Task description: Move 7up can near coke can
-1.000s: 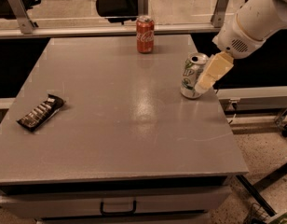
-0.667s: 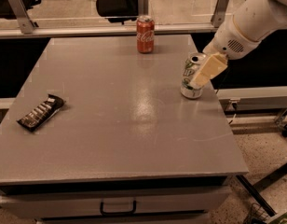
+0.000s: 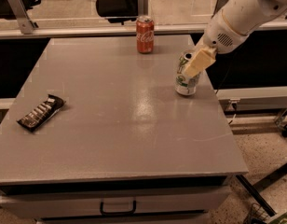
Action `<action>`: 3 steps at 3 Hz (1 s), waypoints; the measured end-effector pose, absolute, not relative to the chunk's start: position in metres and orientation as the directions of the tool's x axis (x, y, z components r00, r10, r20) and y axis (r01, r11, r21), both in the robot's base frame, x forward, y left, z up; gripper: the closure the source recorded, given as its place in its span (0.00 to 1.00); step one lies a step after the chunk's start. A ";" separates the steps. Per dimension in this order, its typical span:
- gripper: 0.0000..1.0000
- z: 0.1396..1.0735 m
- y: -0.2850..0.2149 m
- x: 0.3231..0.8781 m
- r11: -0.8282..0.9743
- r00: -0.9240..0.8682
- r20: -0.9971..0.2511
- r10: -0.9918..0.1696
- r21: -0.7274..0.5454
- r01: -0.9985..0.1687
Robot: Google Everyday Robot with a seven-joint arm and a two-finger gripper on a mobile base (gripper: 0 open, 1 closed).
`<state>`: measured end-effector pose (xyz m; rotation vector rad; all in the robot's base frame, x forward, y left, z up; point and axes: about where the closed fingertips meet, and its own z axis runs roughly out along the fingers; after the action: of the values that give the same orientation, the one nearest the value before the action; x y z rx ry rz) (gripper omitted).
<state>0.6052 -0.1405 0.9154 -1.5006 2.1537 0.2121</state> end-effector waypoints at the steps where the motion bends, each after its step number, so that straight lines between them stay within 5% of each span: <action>1: 1.00 0.933 -0.132 0.631 0.388 -0.267 -0.494 -0.828 -0.158 -0.908; 3: 1.00 0.951 -0.103 0.704 0.393 -0.266 -0.503 -0.822 -0.163 -0.905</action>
Offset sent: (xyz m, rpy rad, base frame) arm 0.1293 0.0328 0.0713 0.0526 -0.0537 -0.0251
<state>0.7036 -0.1033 0.9513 -1.4742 2.1408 0.2121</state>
